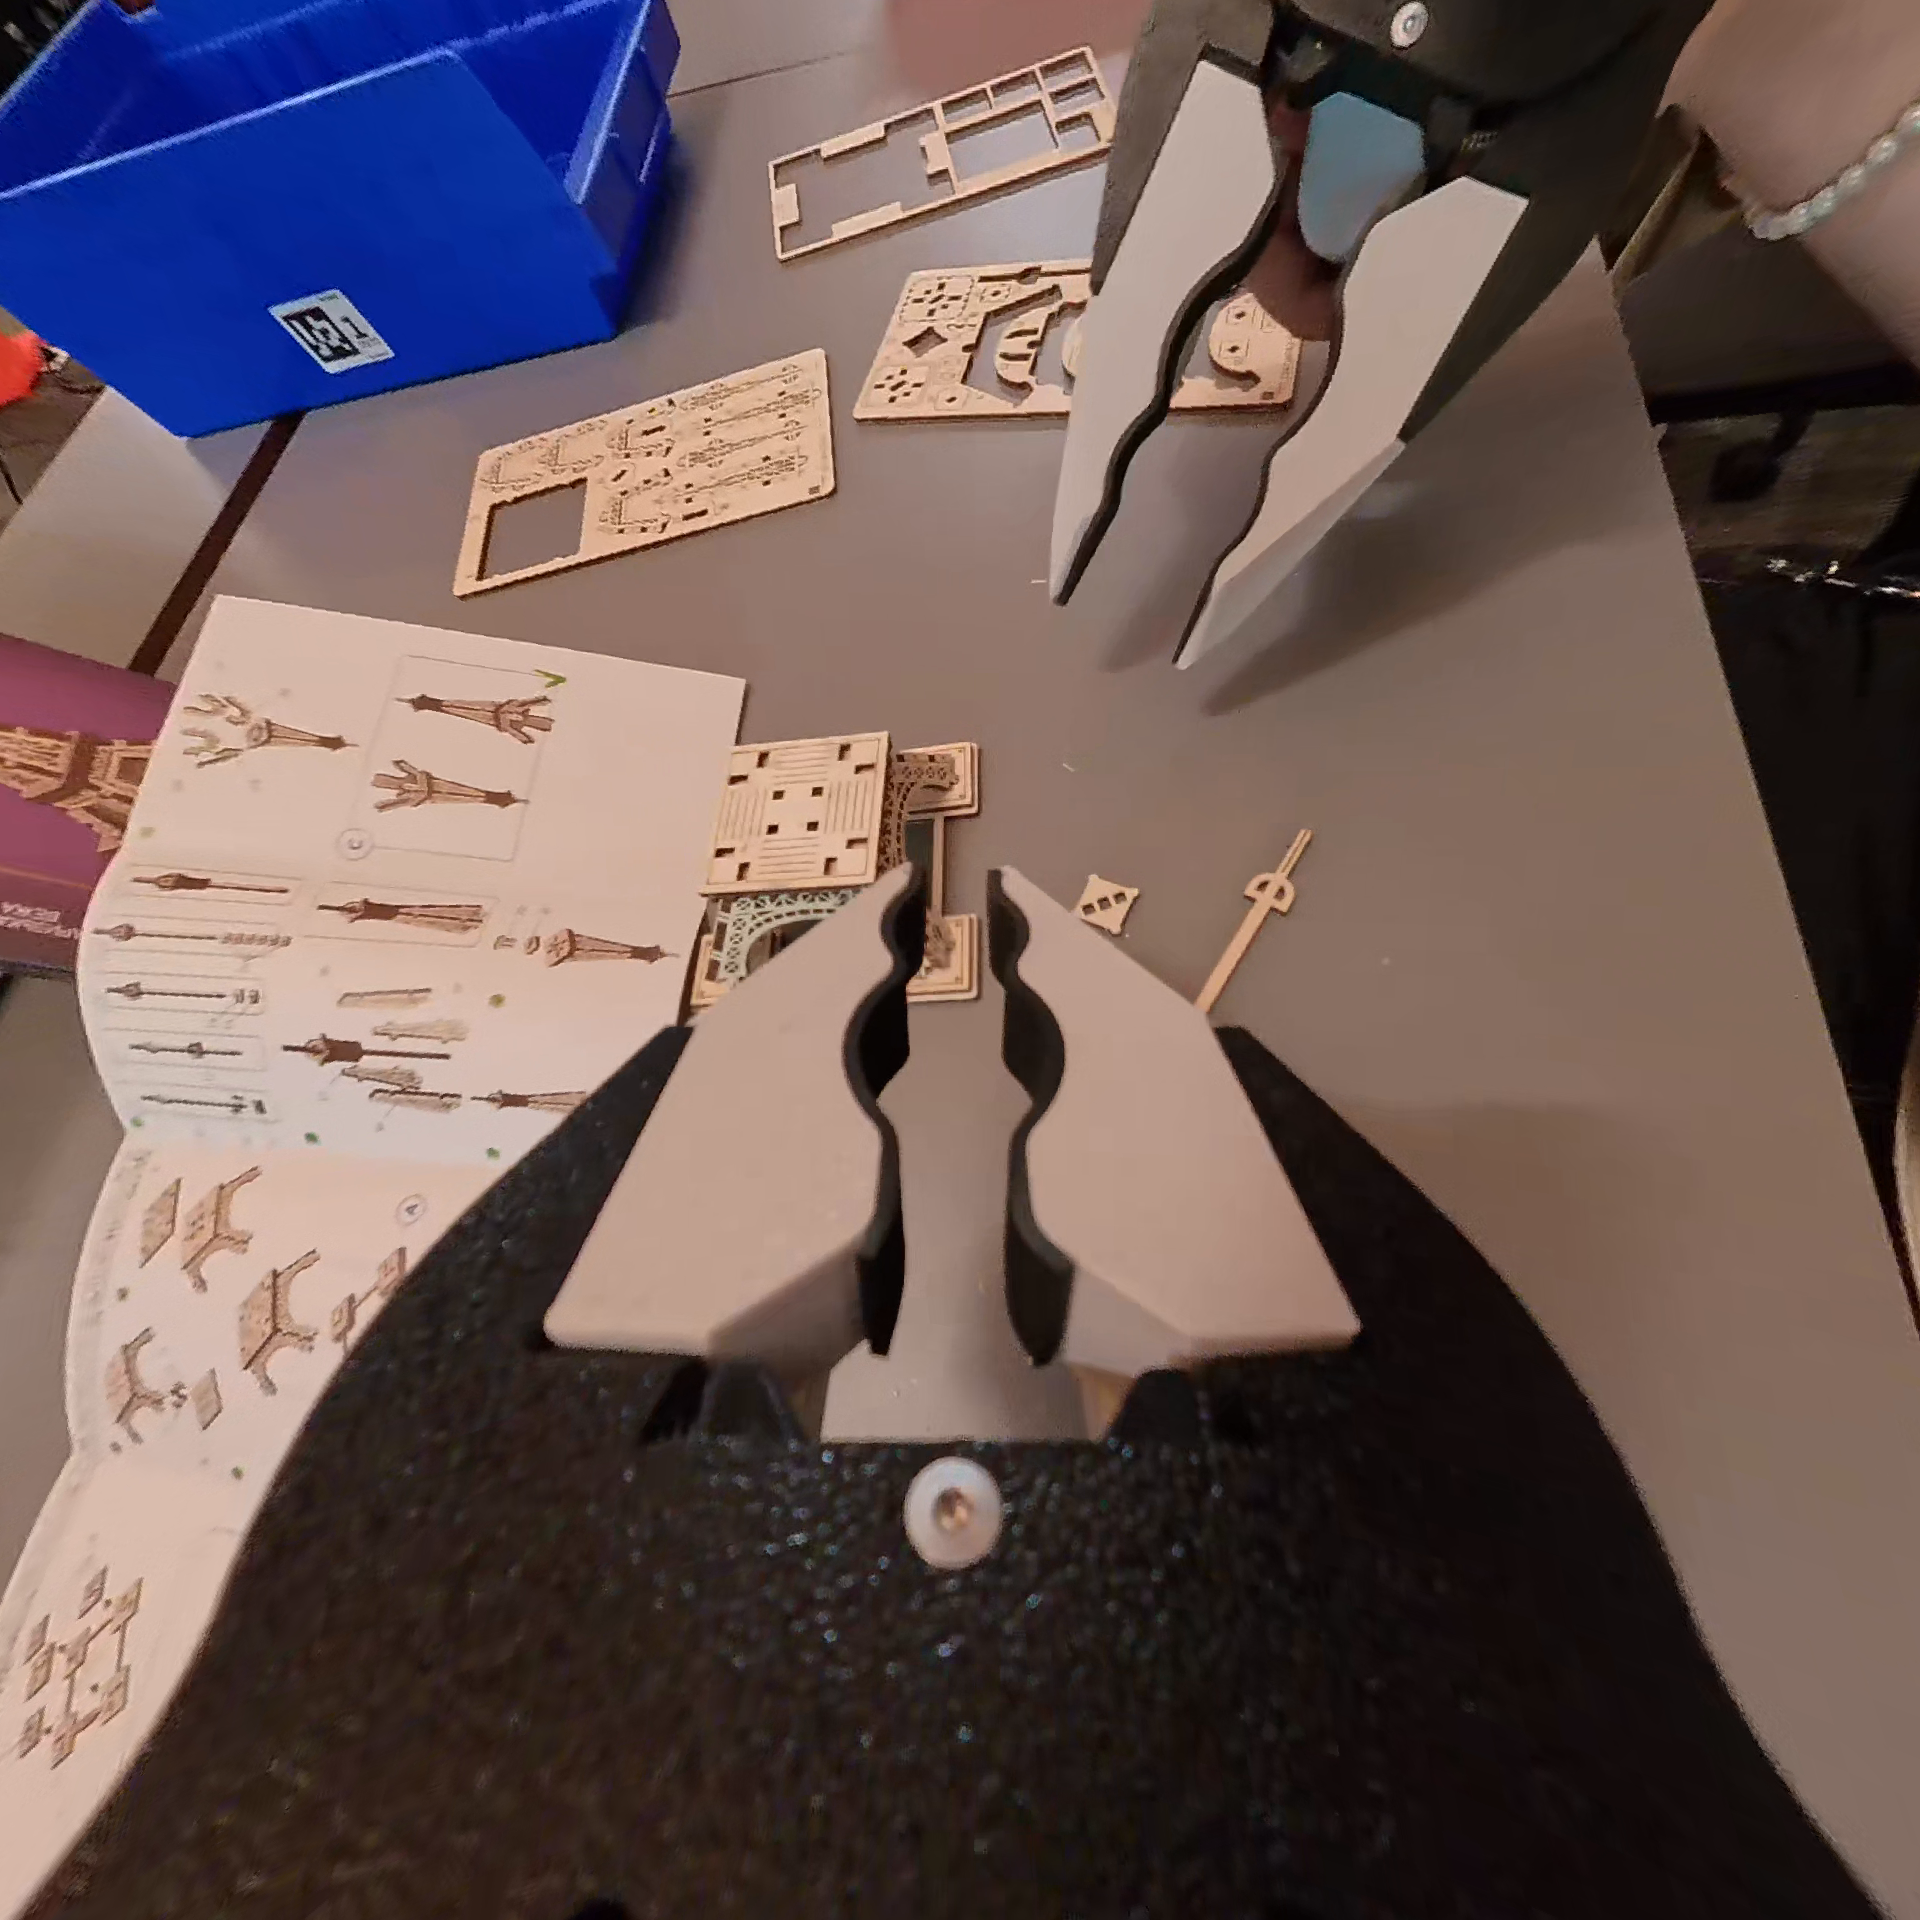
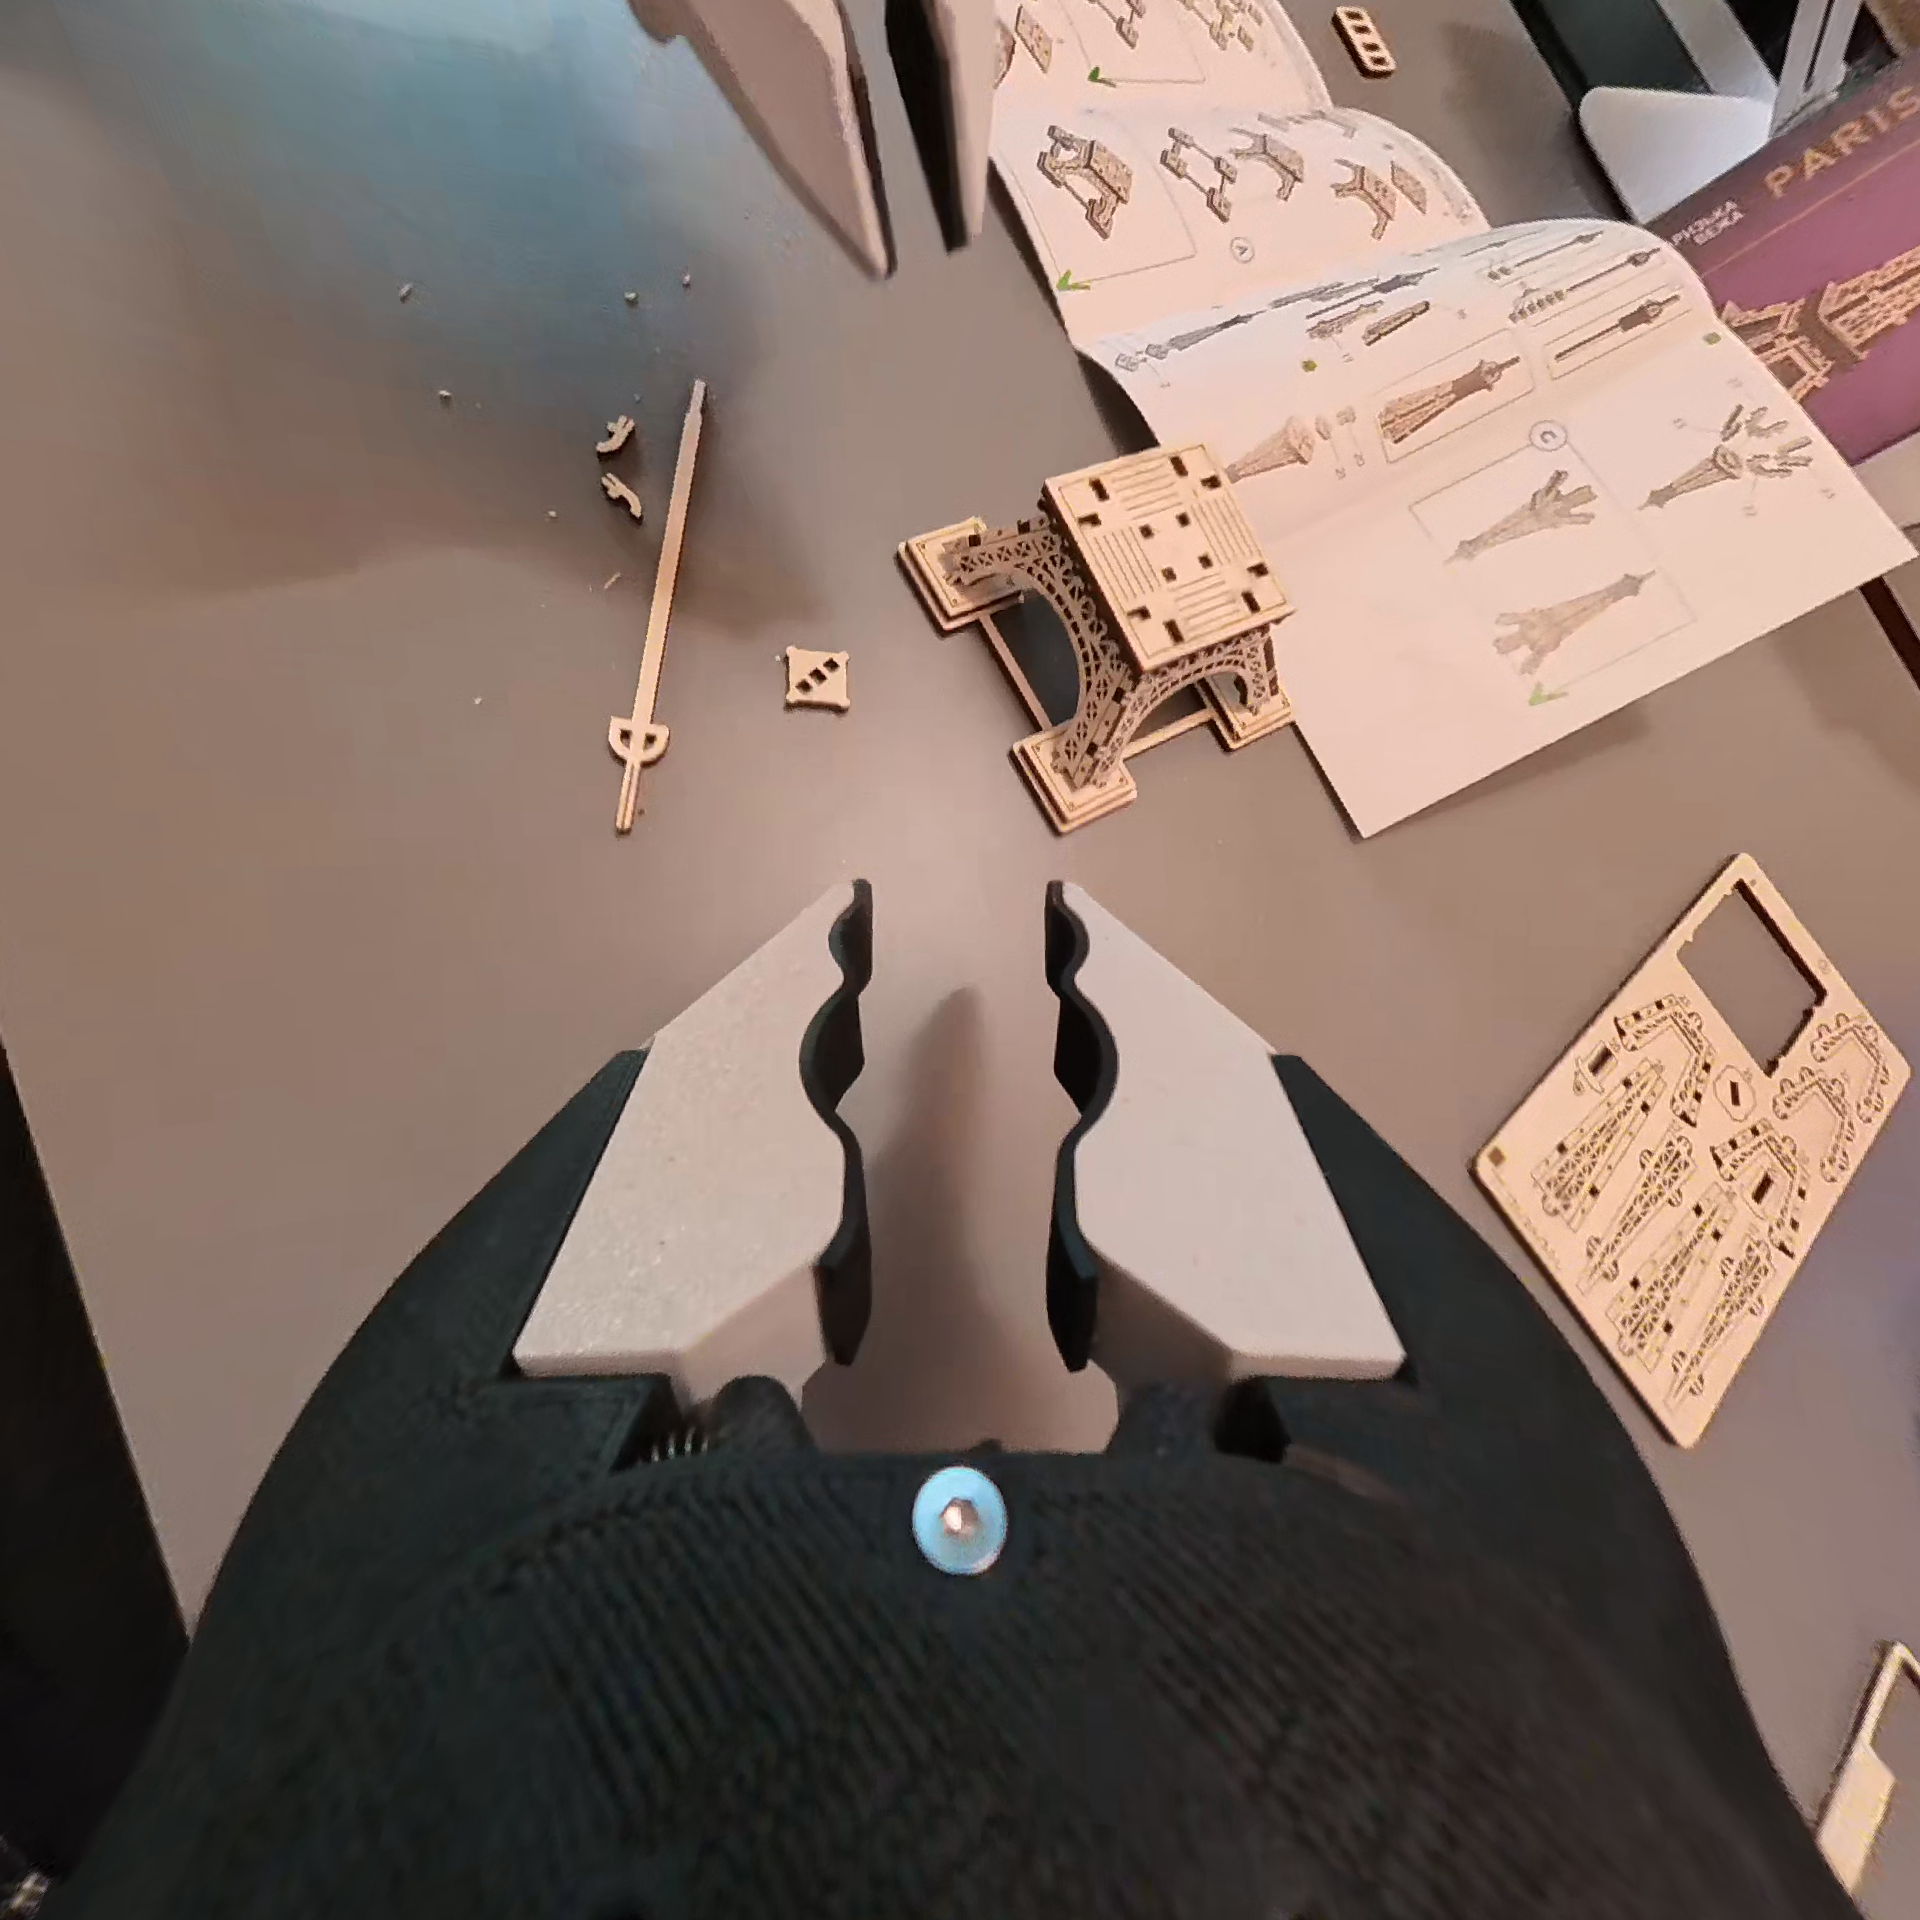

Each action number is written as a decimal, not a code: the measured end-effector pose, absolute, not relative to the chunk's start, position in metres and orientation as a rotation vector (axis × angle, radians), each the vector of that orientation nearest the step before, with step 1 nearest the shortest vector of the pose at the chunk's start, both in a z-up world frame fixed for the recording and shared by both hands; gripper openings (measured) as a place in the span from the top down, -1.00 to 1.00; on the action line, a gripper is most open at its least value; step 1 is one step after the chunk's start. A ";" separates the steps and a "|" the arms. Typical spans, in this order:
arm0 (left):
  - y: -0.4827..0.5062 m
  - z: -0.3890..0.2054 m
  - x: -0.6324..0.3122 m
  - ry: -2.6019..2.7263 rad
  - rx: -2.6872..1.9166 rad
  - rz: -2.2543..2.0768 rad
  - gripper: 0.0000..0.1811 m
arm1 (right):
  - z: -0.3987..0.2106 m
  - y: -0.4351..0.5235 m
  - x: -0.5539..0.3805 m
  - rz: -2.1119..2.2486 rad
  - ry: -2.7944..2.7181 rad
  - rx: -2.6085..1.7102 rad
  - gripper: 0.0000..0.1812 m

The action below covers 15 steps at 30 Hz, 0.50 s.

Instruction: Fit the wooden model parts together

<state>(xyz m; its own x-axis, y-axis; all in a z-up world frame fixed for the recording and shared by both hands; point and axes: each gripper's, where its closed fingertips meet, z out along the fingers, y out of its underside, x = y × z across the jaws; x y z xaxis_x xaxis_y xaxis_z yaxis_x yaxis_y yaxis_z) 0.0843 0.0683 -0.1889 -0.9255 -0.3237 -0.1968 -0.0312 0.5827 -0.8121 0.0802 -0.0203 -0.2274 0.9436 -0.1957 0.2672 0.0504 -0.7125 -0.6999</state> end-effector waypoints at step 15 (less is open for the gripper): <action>0.068 -0.193 0.095 2.444 -0.291 -1.233 0.92 | -0.218 -0.034 0.094 -0.535 0.133 -2.302 0.66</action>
<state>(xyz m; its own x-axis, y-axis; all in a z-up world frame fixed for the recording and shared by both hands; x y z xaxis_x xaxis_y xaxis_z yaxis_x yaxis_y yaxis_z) 0.0953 0.0684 -0.1927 -0.9040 -0.3505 -0.2448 -0.0113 0.5920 -0.8059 0.0940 -0.0340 -0.2185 0.9071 -0.2519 0.3372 0.0639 -0.7094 -0.7019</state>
